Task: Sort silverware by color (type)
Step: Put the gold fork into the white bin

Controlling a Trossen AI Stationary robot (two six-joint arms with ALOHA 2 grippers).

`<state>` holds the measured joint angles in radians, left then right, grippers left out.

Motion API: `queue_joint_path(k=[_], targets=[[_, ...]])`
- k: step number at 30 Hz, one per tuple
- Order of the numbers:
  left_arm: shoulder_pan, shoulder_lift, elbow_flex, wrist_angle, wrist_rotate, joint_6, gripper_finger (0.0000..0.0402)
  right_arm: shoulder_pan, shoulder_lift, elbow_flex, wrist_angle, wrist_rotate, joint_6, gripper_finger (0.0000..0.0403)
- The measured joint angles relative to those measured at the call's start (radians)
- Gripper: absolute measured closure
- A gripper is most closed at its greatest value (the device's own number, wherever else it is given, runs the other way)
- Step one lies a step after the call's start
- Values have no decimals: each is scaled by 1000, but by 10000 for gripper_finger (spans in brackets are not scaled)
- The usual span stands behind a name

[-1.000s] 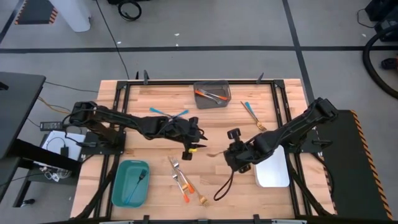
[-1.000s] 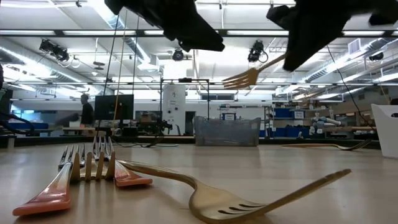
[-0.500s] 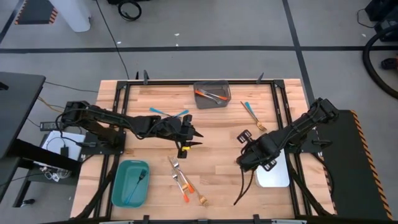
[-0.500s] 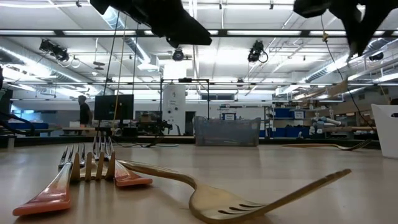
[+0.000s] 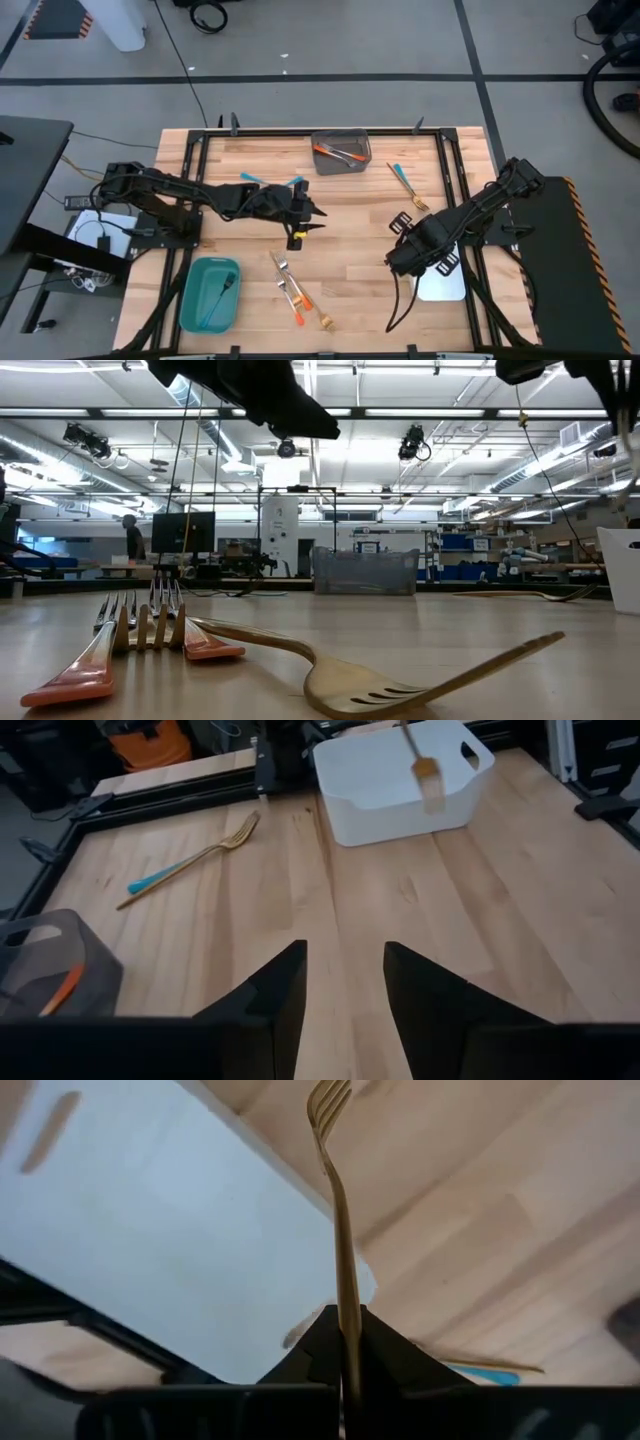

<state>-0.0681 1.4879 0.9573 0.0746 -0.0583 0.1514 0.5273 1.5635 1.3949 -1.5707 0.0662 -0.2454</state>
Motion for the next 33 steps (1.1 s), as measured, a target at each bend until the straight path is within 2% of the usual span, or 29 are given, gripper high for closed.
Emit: queue_joint_path(k=[9,18,23,27,33], targets=[[12,0,0,3,-3,18,260,23,-3,-1,0,-68,-3,384],[19,0,0,3,-4,19,260,23,-75,-1,-1,-68,32,384],[21,0,0,3,-4,18,260,2,-116,-2,-1,-118,201,384],[21,0,0,3,-4,18,260,-13,-152,-2,0,-175,475,384],[21,1,0,3,-3,18,260,-13,-171,-2,0,-173,858,384]])
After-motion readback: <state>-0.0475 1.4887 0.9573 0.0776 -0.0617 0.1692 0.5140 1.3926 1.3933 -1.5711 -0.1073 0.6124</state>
